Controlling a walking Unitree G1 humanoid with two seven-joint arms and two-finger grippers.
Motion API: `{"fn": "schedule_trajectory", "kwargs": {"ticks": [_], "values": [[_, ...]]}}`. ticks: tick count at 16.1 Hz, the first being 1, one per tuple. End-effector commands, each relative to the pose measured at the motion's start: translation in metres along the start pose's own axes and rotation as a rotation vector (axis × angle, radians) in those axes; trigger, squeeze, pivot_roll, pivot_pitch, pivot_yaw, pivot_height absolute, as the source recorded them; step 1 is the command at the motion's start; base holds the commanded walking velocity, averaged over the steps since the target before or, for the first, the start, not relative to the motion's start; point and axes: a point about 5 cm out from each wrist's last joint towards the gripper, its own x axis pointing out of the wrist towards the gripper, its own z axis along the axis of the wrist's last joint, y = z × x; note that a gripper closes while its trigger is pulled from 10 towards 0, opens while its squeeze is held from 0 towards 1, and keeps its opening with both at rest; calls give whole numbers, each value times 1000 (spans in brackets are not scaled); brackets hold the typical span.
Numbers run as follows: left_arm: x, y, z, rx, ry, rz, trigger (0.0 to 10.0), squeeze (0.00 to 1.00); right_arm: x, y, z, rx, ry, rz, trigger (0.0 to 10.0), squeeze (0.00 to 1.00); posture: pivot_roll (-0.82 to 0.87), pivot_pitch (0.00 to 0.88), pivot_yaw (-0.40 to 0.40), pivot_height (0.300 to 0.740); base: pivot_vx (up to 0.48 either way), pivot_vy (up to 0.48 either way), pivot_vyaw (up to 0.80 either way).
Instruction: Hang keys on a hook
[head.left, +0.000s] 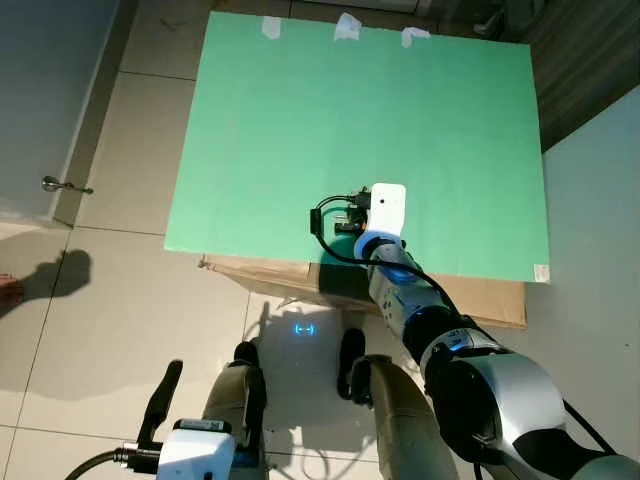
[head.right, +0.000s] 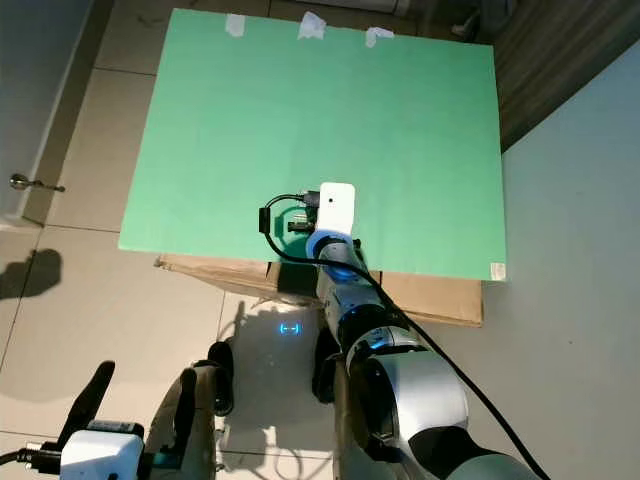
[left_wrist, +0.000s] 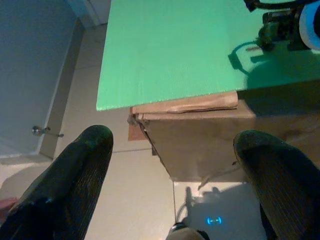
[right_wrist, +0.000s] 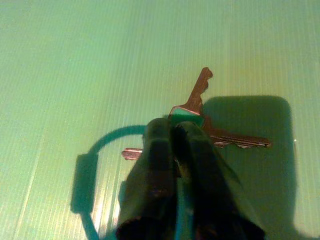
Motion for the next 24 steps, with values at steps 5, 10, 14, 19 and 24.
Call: {"fn": "schedule_trajectory", "kwargs": {"ticks": [5, 10, 14, 19, 24], "values": [[20, -1, -10, 21, 10, -14, 10000, 0, 7, 34, 45, 101, -149, 185, 0, 0, 207, 443, -56, 740, 0, 0, 0], [66, -7, -26, -11, 58, -64, 10000, 0, 12, 18, 97, 100, -275, 223, 0, 0, 152, 320, -57, 740, 0, 0, 0], [124, 6, -32, -4, 50, -62, 10000, 0, 11, -6, 130, -38, -363, 221, 0, 0, 75, 180, -40, 740, 0, 0, 0], [147, -1, -29, -3, 32, -94, 10000, 0, 11, 1, 94, -36, -271, 233, 10000, 1000, 53, 120, -26, 740, 0, 0, 0], [186, 32, -15, 2, -25, -23, 10000, 0, 3, -17, 58, -108, -235, 199, 10000, 0, 10, 40, 5, 740, 0, 0, 0]]}}
